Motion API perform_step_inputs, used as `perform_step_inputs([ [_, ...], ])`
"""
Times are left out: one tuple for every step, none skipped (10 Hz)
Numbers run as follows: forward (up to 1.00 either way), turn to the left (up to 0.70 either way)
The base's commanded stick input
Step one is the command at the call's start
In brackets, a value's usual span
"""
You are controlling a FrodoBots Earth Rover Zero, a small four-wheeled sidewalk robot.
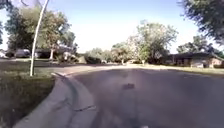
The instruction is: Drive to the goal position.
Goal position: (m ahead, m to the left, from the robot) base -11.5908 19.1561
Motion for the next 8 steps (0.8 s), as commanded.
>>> perform_step_inputs([
  [1.0,0.0],
  [1.0,0.0],
  [1.0,0.0],
  [1.0,0.0],
  [1.0,0.0],
  [1.0,0.0],
  [1.0,0.0],
  [1.0,0.0],
])
